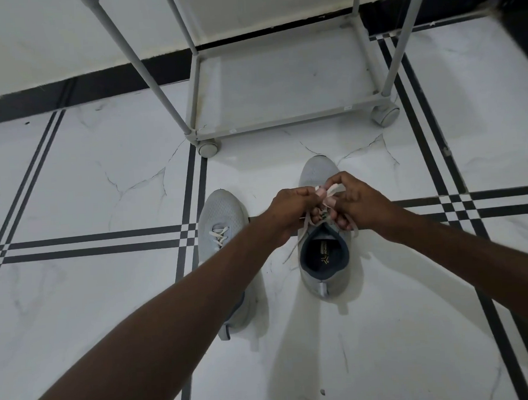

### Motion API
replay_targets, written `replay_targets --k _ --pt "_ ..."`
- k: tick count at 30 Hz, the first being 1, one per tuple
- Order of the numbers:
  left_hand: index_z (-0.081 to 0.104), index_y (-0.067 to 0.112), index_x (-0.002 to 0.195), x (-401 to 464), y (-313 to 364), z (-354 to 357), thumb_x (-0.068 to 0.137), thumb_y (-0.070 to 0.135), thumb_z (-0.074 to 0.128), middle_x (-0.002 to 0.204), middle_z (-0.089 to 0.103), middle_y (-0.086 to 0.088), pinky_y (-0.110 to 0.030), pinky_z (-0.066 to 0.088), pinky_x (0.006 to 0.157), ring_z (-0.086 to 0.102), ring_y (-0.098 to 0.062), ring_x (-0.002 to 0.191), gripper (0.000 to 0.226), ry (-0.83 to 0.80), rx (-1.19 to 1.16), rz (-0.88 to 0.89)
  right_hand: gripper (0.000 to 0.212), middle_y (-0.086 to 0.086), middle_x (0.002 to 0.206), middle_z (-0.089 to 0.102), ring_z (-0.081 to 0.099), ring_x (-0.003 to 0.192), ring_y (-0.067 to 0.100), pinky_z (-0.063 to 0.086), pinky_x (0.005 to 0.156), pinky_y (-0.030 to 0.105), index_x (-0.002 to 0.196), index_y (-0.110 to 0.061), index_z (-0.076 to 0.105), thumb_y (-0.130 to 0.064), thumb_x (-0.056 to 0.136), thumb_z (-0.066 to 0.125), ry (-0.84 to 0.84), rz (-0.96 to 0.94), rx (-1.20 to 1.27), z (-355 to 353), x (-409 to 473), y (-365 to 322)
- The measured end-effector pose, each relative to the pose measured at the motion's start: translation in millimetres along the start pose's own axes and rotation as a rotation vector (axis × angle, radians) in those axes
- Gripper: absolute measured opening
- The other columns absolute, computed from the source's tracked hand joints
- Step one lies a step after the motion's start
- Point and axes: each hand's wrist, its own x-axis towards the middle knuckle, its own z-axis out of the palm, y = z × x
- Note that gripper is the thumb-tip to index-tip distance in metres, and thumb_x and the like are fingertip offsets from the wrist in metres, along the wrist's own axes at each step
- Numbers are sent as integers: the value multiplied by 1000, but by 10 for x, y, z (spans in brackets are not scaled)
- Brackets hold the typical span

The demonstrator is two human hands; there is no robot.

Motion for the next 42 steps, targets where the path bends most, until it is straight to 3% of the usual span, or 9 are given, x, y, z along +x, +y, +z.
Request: replay_targets --k 3,6,10,14,18,24,29,36,42 --pt "70 8 99 -12 -1 -18 95 17 62 86 60 -15 -24 51 64 54 -12 63 13 -21 40 66 10 2 64 57 41 46 9 35 50 25 106 -13 51 -16 98 56 -44 134 145 -118 75 65" --pt "73 4 94 -18 44 -72 89 19 69 87 73 -20 -35 55 72 64 -24 70 15 -32 441 268 6 7 66 52 36 44 9 32 48 24 103 -11 52 -7 98 50 -75 186 250 -163 149 76" --pt "75 14 78 -22 68 -13 77 21 76 68 73 -2 -29 48 60 64 -22 61 8 165 1040 561 21 11 64 51 31 38 9 24 45 24 98 -6 55 5 91 39 -88 298 319 -161 187 64" --pt "68 14 76 -47 -61 89 73 15 66 66 71 -4 -32 46 56 63 -30 61 3 320 1190 724 30 12 69 56 27 37 6 24 40 20 105 -2 57 5 90 32 -269 353 335 -220 201 18" --pt "59 15 72 -60 -74 148 73 17 68 62 65 -4 -31 41 52 57 -27 56 9 435 1112 741 23 7 63 59 25 38 6 24 37 17 95 -3 63 4 93 41 -282 331 190 -236 189 -4" --pt "62 12 71 -79 -185 82 75 17 68 72 66 4 -31 50 61 60 -15 66 9 518 867 563 9 -1 62 64 55 50 6 43 55 24 76 -15 74 -20 83 72 161 -168 -748 -287 128 89" --pt "56 13 69 -170 -370 -114 71 12 65 64 70 -7 -40 58 57 69 -27 60 9 468 725 307 17 8 77 61 61 75 28 35 58 29 79 -8 72 -17 90 61 63 -109 -1171 -438 86 366" --pt "63 20 108 -304 -319 -114 88 9 49 92 73 -11 -33 38 61 67 -37 83 26 353 1600 431 24 7 75 63 53 64 28 29 53 30 93 -20 59 -3 76 60 27 -326 -1236 -379 -15 325" --pt "66 18 86 -431 -400 -297 76 4 52 84 73 -6 -33 43 64 65 -32 78 22 292 1600 359 22 -3 62 47 49 62 26 27 53 31 73 -25 42 -4 76 49 -61 -279 -1324 -514 -9 471"
